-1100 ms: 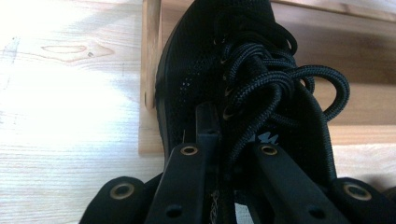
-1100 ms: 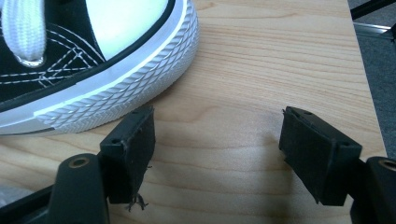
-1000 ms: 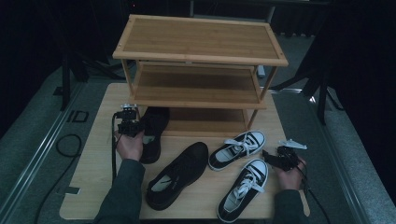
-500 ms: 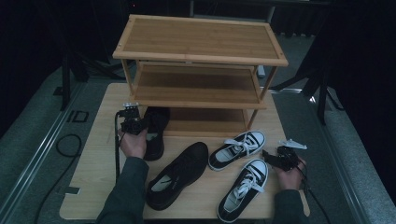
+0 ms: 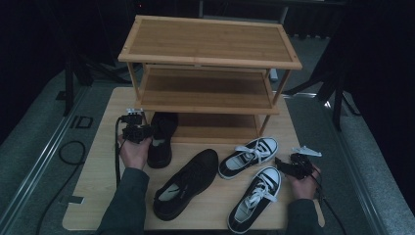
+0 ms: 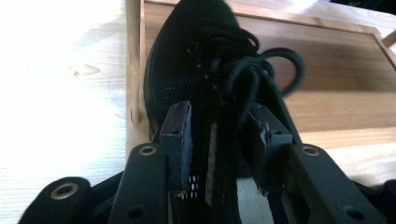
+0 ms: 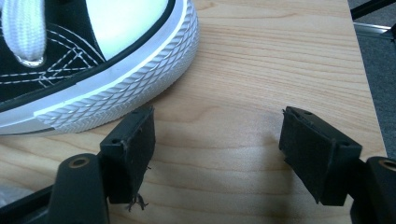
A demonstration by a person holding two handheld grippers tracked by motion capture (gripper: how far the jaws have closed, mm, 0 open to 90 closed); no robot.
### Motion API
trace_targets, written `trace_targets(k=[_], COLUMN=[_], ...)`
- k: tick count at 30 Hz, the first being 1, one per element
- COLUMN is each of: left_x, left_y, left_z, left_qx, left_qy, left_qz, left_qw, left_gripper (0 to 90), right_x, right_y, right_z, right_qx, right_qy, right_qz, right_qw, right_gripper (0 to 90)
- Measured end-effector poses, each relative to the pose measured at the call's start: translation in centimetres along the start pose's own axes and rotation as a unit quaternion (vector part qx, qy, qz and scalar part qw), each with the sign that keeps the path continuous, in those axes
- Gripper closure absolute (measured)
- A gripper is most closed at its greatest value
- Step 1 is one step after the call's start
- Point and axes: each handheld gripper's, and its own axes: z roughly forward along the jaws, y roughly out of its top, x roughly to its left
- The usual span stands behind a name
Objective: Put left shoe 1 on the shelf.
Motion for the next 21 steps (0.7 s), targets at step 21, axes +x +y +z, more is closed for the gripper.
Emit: trace_targets(k=[21], left_x=[1.8], left_y=[-2.0], left_z=[-4.9], left_qx=[-0.001], left_qy=[-0.056], left_qz=[0.070], left_qw=[0.9960], left_gripper=[83.2], right_x=[0.0], right_y=[0.0], right_z=[0.0], right_qx=[0.000], right_qy=[0.000], right_qz=[0.000], right_qw=[1.0000], right_gripper=[27.0])
